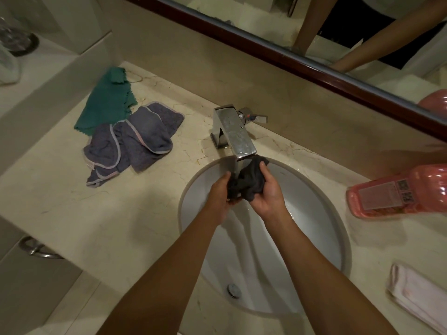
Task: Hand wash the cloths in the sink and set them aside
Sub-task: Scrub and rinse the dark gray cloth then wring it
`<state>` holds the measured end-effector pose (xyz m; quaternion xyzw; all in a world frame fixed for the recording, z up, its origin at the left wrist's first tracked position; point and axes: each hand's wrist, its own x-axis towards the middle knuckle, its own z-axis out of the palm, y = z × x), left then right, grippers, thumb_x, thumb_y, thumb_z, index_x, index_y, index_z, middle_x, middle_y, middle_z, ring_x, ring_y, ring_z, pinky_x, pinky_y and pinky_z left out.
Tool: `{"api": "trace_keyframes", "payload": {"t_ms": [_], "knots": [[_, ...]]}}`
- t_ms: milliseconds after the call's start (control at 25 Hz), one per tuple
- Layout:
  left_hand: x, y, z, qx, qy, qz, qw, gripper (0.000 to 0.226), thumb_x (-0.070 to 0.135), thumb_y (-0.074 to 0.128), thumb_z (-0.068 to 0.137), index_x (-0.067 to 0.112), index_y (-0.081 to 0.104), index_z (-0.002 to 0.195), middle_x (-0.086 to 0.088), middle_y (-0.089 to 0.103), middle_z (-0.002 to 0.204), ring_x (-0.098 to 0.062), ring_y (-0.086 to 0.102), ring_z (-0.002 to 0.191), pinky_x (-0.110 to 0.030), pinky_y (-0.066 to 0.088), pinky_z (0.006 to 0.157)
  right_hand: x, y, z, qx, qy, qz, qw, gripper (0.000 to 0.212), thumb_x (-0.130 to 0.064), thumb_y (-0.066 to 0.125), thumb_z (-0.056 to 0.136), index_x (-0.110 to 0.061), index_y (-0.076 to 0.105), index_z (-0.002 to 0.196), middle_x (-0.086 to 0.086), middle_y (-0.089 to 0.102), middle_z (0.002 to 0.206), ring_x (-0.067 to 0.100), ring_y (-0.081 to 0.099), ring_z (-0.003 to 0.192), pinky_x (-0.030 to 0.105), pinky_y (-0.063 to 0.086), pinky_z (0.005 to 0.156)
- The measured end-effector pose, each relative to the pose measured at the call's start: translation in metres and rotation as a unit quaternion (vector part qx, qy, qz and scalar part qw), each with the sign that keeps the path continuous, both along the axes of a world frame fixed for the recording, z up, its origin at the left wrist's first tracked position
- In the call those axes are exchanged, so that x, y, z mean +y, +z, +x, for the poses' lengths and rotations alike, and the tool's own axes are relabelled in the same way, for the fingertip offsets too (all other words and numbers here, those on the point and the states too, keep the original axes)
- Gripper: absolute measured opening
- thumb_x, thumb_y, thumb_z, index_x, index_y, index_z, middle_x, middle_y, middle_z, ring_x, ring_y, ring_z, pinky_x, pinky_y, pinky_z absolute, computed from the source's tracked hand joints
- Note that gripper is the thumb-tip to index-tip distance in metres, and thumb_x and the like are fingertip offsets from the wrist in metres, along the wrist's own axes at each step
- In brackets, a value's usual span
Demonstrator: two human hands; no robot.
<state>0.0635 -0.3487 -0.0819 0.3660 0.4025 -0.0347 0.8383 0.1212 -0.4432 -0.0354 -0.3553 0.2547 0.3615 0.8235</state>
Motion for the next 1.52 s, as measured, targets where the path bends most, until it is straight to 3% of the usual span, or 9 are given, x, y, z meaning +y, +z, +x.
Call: {"api": "trace_keyframes", "payload": {"t_ms": [120, 240, 360, 560, 680, 1000, 1160, 1280, 1520], "knots": [[-0.004, 0.005, 0.007, 0.064, -0.001, -0.08, 0.995, 0.048, 0.059, 0.043, 0.1, 0.021, 0.066, 0.116, -0.012, 0.072, 0.113, -0.029, 0.069, 0.102, -0.04, 0.059, 0.074, 0.0, -0.001, -0.004, 0.024, 0.001, 0.005, 1.0, 0.047, -0.031, 0.059, 0.094, -0.007, 0.056, 0.133, 0.021, 0.06, 0.114, 0.031, 0.06, 0.102, 0.044, 0.044, 0.108], [0.0, 0.009, 0.013, 0.068, 0.019, -0.127, 0.989, 0.056, 0.067, 0.047, 0.095, 0.021, 0.066, 0.12, -0.01, 0.073, 0.109, -0.027, 0.073, 0.094, -0.034, 0.06, 0.065, -0.006, -0.003, -0.01, 0.029, 0.068, 0.006, 0.997, 0.036, -0.034, 0.057, 0.09, -0.006, 0.065, 0.11, 0.014, 0.064, 0.098, 0.023, 0.063, 0.085, 0.032, 0.054, 0.082], [0.003, 0.01, 0.016, 0.061, 0.013, -0.137, 0.989, 0.055, 0.064, 0.053, 0.093, 0.014, 0.077, 0.095, -0.01, 0.077, 0.09, -0.026, 0.076, 0.081, -0.033, 0.06, 0.063, -0.009, -0.005, -0.014, 0.032, 0.112, -0.054, 0.992, 0.028, -0.028, 0.057, 0.093, -0.006, 0.073, 0.096, 0.014, 0.07, 0.092, 0.025, 0.07, 0.078, 0.034, 0.057, 0.075], [-0.004, 0.009, 0.016, 0.066, 0.008, -0.074, 0.995, 0.044, 0.049, 0.054, 0.1, 0.011, 0.074, 0.107, -0.017, 0.077, 0.099, -0.032, 0.075, 0.089, -0.04, 0.061, 0.074, 0.002, -0.021, -0.012, -0.034, 0.004, -0.162, 0.986, 0.019, -0.022, 0.059, 0.097, -0.013, 0.069, 0.109, 0.013, 0.074, 0.105, 0.027, 0.072, 0.093, 0.037, 0.059, 0.077], [-0.006, 0.015, 0.022, 0.08, 0.005, -0.013, 0.997, 0.042, 0.047, 0.051, 0.101, 0.013, 0.074, 0.106, -0.016, 0.076, 0.101, -0.034, 0.073, 0.095, -0.047, 0.059, 0.087, 0.016, -0.03, -0.02, -0.156, 0.042, -0.258, 0.953, 0.012, -0.028, 0.058, 0.099, -0.036, 0.064, 0.106, 0.003, 0.072, 0.11, 0.02, 0.07, 0.101, 0.035, 0.058, 0.084], [-0.008, 0.009, 0.019, 0.072, -0.01, 0.164, 0.984, 0.038, 0.031, 0.049, 0.103, 0.011, 0.072, 0.079, -0.003, 0.069, 0.066, -0.018, 0.067, 0.066, -0.028, 0.052, 0.06, 0.037, -0.045, -0.017, -0.264, 0.018, -0.399, 0.878, 0.03, -0.024, 0.06, 0.096, -0.02, 0.068, 0.068, -0.002, 0.067, 0.062, 0.012, 0.063, 0.061, 0.032, 0.052, 0.06], [-0.01, 0.005, 0.013, 0.075, -0.026, 0.247, 0.966, 0.044, 0.031, 0.046, 0.104, 0.009, 0.066, 0.072, -0.008, 0.065, 0.065, -0.02, 0.064, 0.064, -0.035, 0.051, 0.065, 0.038, -0.046, -0.011, -0.119, 0.034, -0.384, 0.915, 0.024, -0.013, 0.063, 0.086, -0.012, 0.067, 0.063, 0.005, 0.062, 0.058, 0.023, 0.059, 0.063, 0.036, 0.051, 0.063], [-0.01, 0.006, 0.01, 0.056, -0.033, 0.301, 0.951, 0.041, 0.032, 0.045, 0.105, 0.018, 0.067, 0.073, -0.003, 0.067, 0.069, -0.015, 0.068, 0.067, -0.027, 0.05, 0.064, 0.038, -0.039, -0.008, 0.022, 0.098, -0.271, 0.957, 0.015, -0.021, 0.062, 0.087, -0.008, 0.069, 0.089, 0.011, 0.067, 0.083, 0.027, 0.067, 0.084, 0.04, 0.056, 0.089], [0.005, 0.011, 0.012, 0.083, 0.071, 0.177, 0.978, 0.031, 0.034, 0.045, 0.104, 0.015, 0.07, 0.104, -0.01, 0.07, 0.103, -0.025, 0.067, 0.098, -0.042, 0.057, 0.09, 0.033, -0.028, -0.023, -0.187, 0.049, -0.345, 0.919, 0.023, -0.036, 0.053, 0.098, -0.032, 0.071, 0.085, -0.006, 0.071, 0.084, 0.012, 0.068, 0.085, 0.033, 0.058, 0.064]]}}
